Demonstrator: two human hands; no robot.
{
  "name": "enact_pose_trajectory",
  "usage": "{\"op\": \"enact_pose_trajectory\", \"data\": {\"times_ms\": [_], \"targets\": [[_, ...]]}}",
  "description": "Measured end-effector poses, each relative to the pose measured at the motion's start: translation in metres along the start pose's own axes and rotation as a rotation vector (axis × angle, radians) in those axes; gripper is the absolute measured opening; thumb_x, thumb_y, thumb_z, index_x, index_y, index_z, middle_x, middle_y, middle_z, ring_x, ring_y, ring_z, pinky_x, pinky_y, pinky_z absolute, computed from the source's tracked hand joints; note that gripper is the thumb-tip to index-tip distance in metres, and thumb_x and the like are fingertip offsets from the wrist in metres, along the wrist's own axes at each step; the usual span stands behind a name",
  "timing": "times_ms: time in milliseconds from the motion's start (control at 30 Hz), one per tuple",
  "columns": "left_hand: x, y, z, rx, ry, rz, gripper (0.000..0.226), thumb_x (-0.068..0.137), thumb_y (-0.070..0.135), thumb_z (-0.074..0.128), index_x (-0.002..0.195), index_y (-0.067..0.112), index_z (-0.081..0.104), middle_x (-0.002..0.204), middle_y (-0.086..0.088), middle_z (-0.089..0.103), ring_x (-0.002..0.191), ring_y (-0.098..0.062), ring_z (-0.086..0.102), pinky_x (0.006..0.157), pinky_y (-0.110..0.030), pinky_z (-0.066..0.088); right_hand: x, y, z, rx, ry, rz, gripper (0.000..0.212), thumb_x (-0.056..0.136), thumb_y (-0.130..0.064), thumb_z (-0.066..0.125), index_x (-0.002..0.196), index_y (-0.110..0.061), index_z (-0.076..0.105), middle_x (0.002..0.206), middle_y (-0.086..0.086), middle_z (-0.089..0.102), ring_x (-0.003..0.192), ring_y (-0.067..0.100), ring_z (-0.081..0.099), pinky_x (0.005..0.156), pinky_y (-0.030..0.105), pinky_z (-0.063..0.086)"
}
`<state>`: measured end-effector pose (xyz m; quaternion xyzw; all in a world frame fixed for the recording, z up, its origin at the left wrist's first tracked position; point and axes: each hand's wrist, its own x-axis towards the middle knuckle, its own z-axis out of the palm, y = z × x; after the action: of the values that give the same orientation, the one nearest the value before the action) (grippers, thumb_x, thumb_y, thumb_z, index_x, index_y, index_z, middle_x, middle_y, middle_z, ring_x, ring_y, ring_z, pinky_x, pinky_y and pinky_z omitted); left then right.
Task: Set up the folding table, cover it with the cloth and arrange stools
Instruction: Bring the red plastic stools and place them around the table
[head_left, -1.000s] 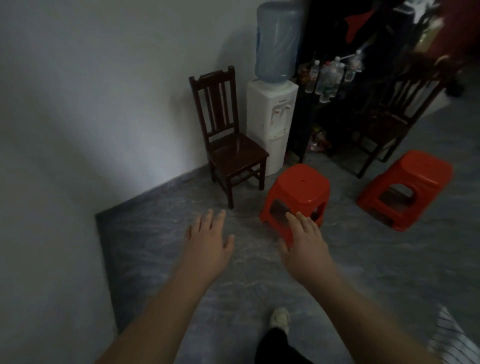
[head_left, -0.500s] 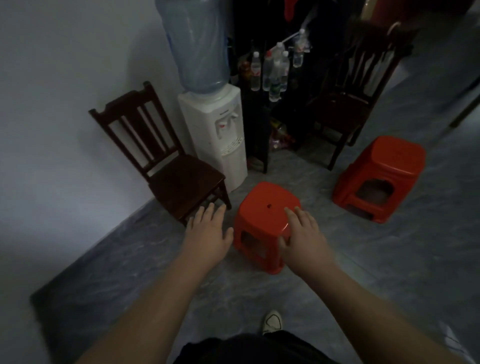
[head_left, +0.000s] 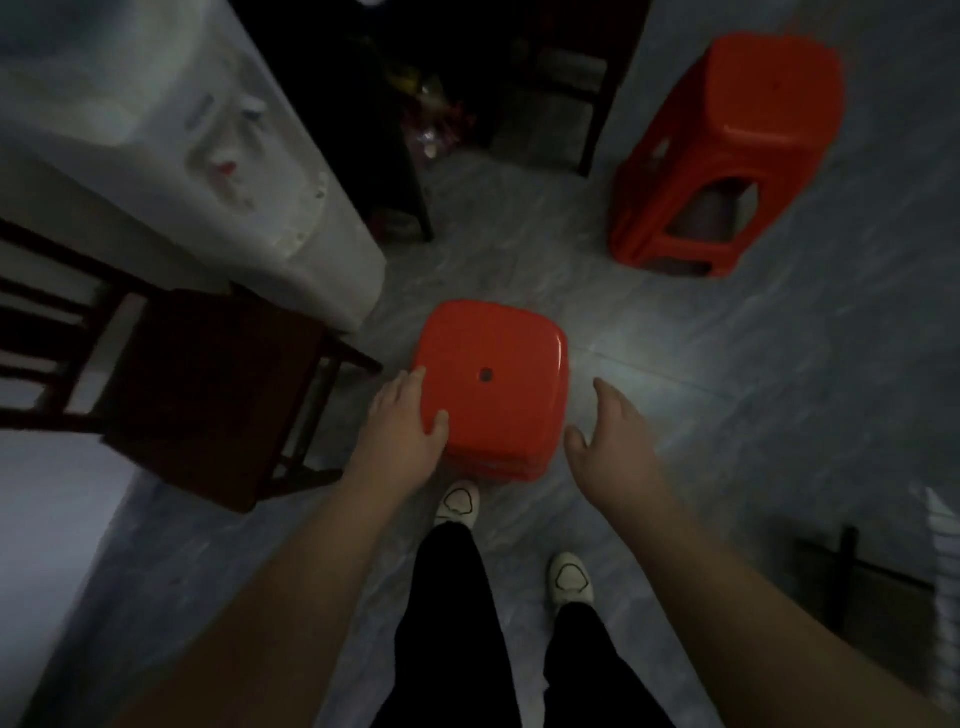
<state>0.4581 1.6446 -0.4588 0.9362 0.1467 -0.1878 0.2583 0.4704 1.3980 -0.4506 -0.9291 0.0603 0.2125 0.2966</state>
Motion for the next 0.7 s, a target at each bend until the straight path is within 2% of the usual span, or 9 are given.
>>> {"op": "enact_pose_trajectory", "data": {"times_ms": [100,167,233,333,400,500,533,600,700], "targets": [[0.076,-0.035,0.030,-0.064,-0.105,-0.040,0.073,0.087,0.044,0.055,0.148,0.007,0.038,0.147,-0.018,0.046,0.137,-0.034,0.041,0.115,-0.048,0.033,0.053,0.012,0.045,0.114,0.020,0.172,0.066,0.092,-0.018,0.061,0.150,-0.004,0.032,0.148,0.016,0.044,0.136,0.028,0.041,0.106,0.026,0.027],[0.120,-0.059,0.051,-0.101,-0.146,-0.067,0.081,0.079,0.059,0.049,0.146,0.013,0.040,0.141,-0.015,0.052,0.130,-0.031,0.049,0.109,-0.049,0.039,0.083,0.020,0.075,0.175,0.017,0.280,0.073,0.093,-0.026,0.061,0.153,-0.005,0.026,0.155,0.016,0.037,0.141,0.030,0.037,0.113,0.037,0.031],[0.159,-0.080,0.073,-0.123,-0.157,-0.080,0.086,0.074,0.064,0.048,0.144,0.015,0.041,0.137,-0.013,0.055,0.124,-0.030,0.053,0.106,-0.049,0.044,0.110,0.030,0.101,0.222,0.017,0.345,0.078,0.094,-0.034,0.061,0.156,-0.009,0.020,0.160,0.013,0.030,0.145,0.030,0.033,0.117,0.046,0.031],[0.197,-0.089,0.090,-0.148,-0.178,-0.097,0.088,0.079,0.059,0.060,0.150,0.017,0.032,0.145,-0.014,0.045,0.131,-0.031,0.046,0.110,-0.049,0.040,0.144,0.044,0.133,0.226,0.024,0.384,0.085,0.093,-0.041,0.062,0.157,-0.011,0.016,0.160,0.012,0.029,0.145,0.031,0.033,0.116,0.050,0.032],[0.214,-0.100,0.105,-0.198,-0.179,-0.178,0.098,0.079,0.055,0.069,0.155,0.012,0.022,0.153,-0.018,0.035,0.139,-0.034,0.038,0.115,-0.048,0.034,0.160,0.051,0.150,0.271,0.030,0.431,0.090,0.091,-0.046,0.064,0.157,-0.013,0.014,0.160,0.012,0.030,0.143,0.032,0.035,0.115,0.050,0.034],[0.232,-0.117,0.126,-0.326,-0.216,-0.287,0.113,0.068,0.071,0.072,0.154,0.017,0.022,0.150,-0.013,0.041,0.131,-0.030,0.049,0.109,-0.048,0.042,0.177,0.058,0.171,0.403,0.035,0.501,0.095,0.083,-0.053,0.070,0.155,-0.019,0.019,0.152,0.010,0.041,0.135,0.029,0.046,0.109,0.049,0.041],[0.234,-0.120,0.130,-0.373,-0.243,-0.300,0.108,0.070,0.070,0.072,0.153,0.020,0.024,0.146,-0.007,0.046,0.125,-0.025,0.054,0.106,-0.045,0.045,0.178,0.060,0.178,0.432,0.042,0.509,0.093,0.080,-0.056,0.071,0.152,-0.021,0.024,0.147,0.008,0.046,0.130,0.028,0.051,0.107,0.051,0.044],[0.233,-0.120,0.136,-0.415,-0.284,-0.299,0.086,0.086,0.049,0.071,0.151,0.018,0.025,0.133,0.004,0.049,0.115,-0.015,0.054,0.099,-0.032,0.044,0.179,0.064,0.189,0.463,0.073,0.520,0.095,0.072,-0.061,0.070,0.148,-0.025,0.026,0.142,0.005,0.050,0.124,0.025,0.055,0.103,0.053,0.047],[0.233,-0.126,0.146,-0.423,-0.229,-0.286,0.074,0.091,0.036,0.068,0.150,0.013,0.029,0.127,0.002,0.052,0.111,-0.012,0.053,0.093,-0.026,0.040,0.179,0.064,0.198,0.504,0.113,0.513,0.092,0.072,-0.054,0.070,0.148,-0.026,0.026,0.141,0.004,0.050,0.124,0.024,0.055,0.103,0.053,0.046]]}}
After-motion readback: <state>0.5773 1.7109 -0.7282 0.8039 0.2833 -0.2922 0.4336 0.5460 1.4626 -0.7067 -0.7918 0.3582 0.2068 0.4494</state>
